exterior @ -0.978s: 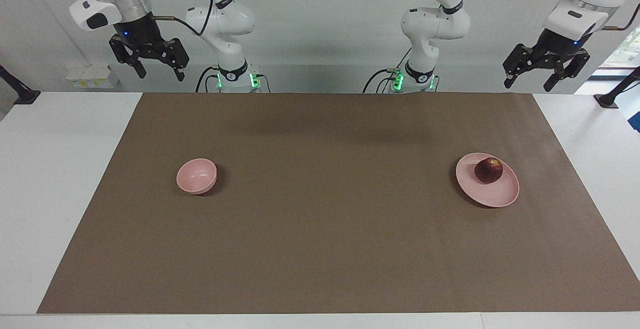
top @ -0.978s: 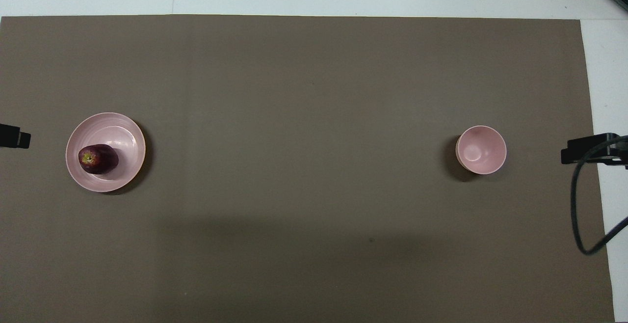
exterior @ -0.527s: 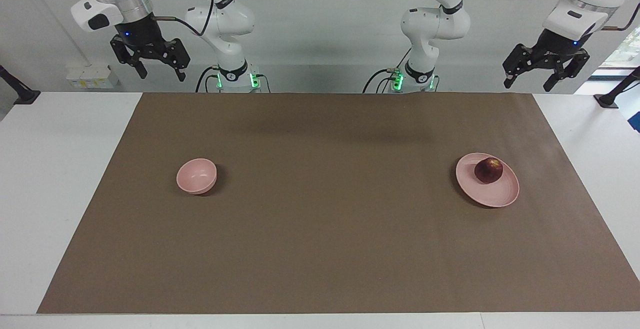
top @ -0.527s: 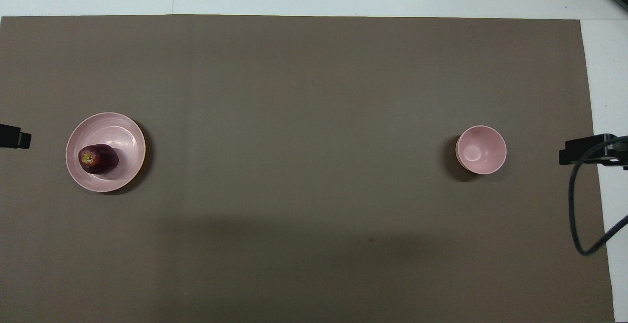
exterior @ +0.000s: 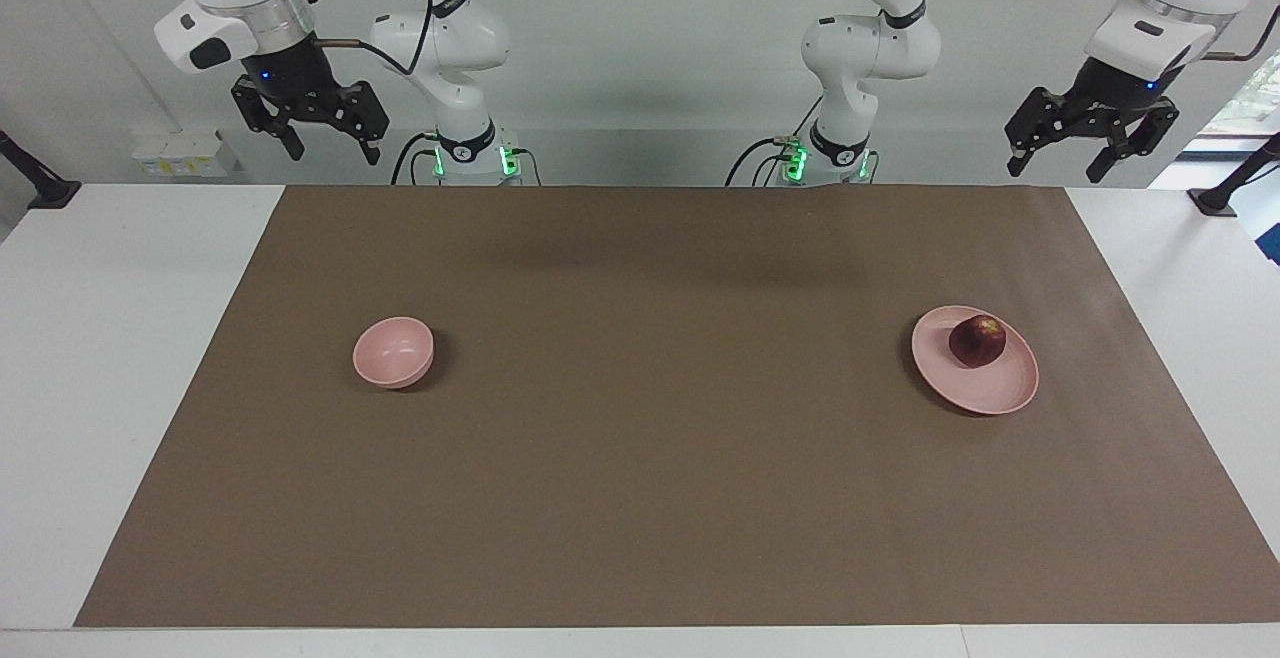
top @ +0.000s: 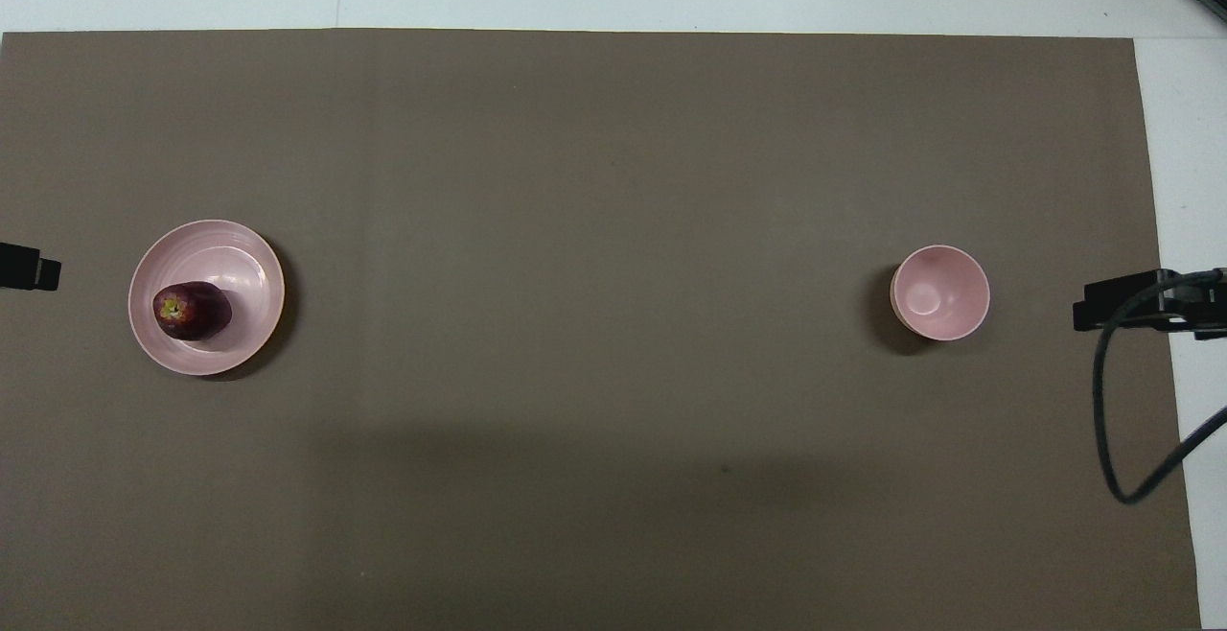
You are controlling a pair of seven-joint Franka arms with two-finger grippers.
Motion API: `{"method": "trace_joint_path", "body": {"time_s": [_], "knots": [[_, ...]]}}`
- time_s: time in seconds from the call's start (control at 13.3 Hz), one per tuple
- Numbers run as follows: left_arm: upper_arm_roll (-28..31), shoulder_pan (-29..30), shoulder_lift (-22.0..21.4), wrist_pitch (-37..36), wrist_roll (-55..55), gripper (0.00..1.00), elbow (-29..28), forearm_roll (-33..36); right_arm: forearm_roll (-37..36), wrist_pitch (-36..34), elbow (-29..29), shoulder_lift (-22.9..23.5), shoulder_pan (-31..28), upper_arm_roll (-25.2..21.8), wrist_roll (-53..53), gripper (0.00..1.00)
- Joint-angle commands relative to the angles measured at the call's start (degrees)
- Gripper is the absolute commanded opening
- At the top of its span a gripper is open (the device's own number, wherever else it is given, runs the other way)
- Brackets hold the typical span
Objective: Move apple from plate to bowl
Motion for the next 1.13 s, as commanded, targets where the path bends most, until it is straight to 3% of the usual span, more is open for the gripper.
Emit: {"method": "trace_joint_path", "body": {"time_s": [0.0, 0.3, 0.68, 0.83, 1.05], "knots": [[0.17, -0.22, -1.53, 1.78, -0.8, 1.0, -2.18, 0.56, 1.93, 1.95, -2.31, -0.81, -0.21, 0.15, 1.45, 1.0], [0.25, 0.05, -1.53, 4.66, 0.08, 1.0, -7.79, 0.56, 4.12, 7.75, -5.82, -0.37, 0.14, 0.5, 2.17, 1.0], [0.43, 1.45, -1.36, 19.68, 0.25, 1.0, -20.88, 0.56, 5.54, 10.58, -7.48, 1.91, 2.42, 0.68, 4.98, 1.0], [0.43, 2.76, -1.01, 24.87, 0.25, 1.0, -25.28, 0.56, 9.82, 11.01, -9.77, 3.49, 3.57, 0.59, 5.15, 1.0], [0.43, 4.96, -0.04, 35.14, 0.25, 1.0, -33.01, 0.56, 11.25, 16.71, -12.58, 5.95, 6.38, 0.59, 6.38, 1.0]]}}
